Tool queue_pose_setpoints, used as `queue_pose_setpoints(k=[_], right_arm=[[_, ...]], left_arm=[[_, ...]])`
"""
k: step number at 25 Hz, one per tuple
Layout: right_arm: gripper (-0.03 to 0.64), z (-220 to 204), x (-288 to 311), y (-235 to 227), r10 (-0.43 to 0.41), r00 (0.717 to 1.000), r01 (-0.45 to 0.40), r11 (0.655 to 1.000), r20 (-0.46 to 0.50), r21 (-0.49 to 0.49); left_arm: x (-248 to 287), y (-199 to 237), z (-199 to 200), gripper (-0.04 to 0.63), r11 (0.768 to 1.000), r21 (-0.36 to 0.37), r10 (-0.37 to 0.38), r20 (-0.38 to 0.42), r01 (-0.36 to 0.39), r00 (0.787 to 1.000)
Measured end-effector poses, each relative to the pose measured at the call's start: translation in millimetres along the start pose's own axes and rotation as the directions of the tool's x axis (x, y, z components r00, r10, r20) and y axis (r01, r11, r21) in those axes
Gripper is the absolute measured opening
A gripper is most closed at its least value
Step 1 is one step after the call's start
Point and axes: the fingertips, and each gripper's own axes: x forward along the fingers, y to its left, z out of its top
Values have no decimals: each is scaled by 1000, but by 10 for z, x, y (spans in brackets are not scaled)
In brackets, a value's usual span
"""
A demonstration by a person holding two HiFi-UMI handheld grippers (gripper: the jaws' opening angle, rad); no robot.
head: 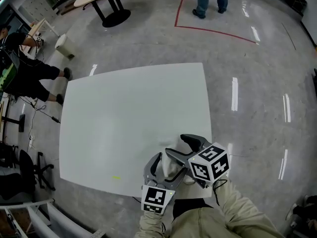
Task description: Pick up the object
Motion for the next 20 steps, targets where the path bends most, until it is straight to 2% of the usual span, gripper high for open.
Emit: queue_pose_setpoints(k=[2,6,13,20], right_arm=[[308,-4,49,9,7,1000,-6,999,-20,31],[308,-14,79,-13,1,999,3,995,-47,98],[308,-47,65,-44,20,995,-7,991,-93,137],[308,-144,71,-89,33,984,9,972,-175,235]], left_arm=[[64,34,-70,428,1000,-10,6,-23,-7,1000],[120,48,-63,433,1000,-25,3,-14,-3,1000],[140,42,-67,434,999,50,11,-33,-9,999],[113,-5,-183,436,992,123,44,-82,-34,996]])
